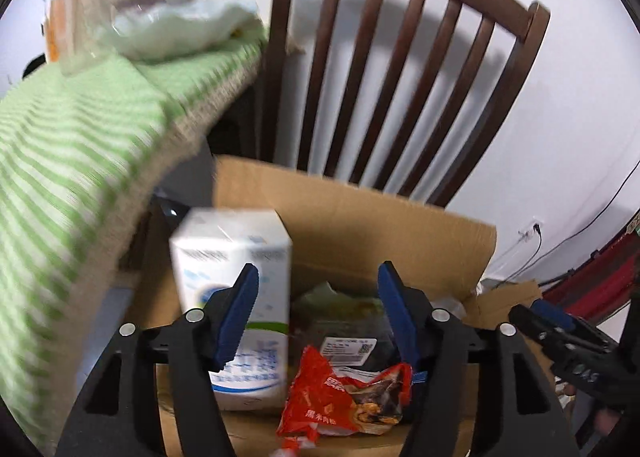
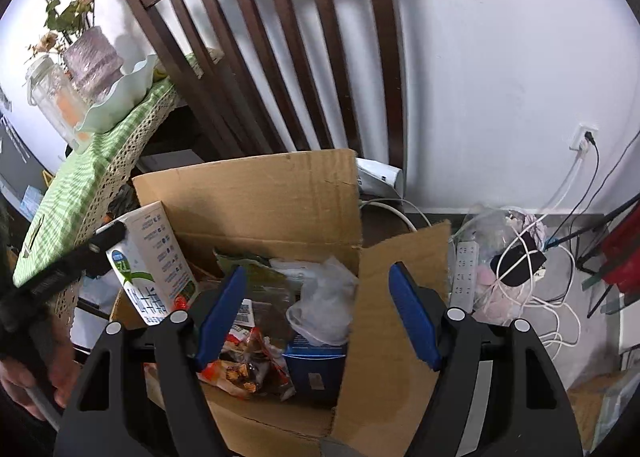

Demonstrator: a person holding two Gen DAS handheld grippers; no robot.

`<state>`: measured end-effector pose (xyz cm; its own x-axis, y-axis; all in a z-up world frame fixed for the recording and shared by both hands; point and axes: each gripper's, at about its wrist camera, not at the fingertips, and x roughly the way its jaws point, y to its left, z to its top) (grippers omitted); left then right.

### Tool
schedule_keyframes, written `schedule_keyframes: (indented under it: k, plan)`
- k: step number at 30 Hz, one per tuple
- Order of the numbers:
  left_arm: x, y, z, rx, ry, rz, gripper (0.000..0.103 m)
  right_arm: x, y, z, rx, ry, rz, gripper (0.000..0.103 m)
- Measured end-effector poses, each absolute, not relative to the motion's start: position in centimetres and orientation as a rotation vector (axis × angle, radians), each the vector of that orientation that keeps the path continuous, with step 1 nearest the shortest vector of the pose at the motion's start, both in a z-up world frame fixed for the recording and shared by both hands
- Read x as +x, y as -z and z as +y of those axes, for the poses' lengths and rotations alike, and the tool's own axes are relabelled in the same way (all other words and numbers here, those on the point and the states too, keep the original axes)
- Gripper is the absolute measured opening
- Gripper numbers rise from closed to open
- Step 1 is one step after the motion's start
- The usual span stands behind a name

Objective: Collect trash
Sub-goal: 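Move both tools back over the table toward the gold wrapper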

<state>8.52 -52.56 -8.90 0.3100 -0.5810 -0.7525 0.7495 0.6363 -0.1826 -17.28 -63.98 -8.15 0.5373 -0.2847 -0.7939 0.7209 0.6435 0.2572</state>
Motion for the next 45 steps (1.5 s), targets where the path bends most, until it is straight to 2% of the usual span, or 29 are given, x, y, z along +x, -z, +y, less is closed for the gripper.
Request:
schedule_keyframes:
  k: [10, 25, 30, 36, 40, 45]
  plan:
    - [10.0, 3.5, -47.5, 0.172, 0.860, 0.771, 0.062, -14.8, 5.5, -62.0, 0.549, 0.629, 0.780, 0.071]
    - [15.8, -2.8, -38.8, 0.106, 0.691, 0.665, 0.071, -8.0, 2.1, -56.9, 0.433, 0.547, 0.773, 0.071]
    - [18.7, -4.0, -34.8, 0.043, 0.609, 0.663, 0.071, -5.0, 0.8, -54.6, 0.380, 0.503, 0.775, 0.071]
    - [23.1, -4.1, -29.6, -0.032, 0.501, 0.744, 0.073, -2.1, -0.2, -51.7, 0.314, 0.467, 0.794, 0.071]
    - [27.7, -4.7, -24.0, -0.141, 0.381, 0.777, 0.073, 0.6, -1.4, -49.5, 0.254, 0.436, 0.793, 0.071]
    - [31.7, -4.6, -17.4, -0.185, 0.276, 0.766, 0.079, 5.5, -2.2, -45.4, 0.176, 0.348, 0.803, 0.071]
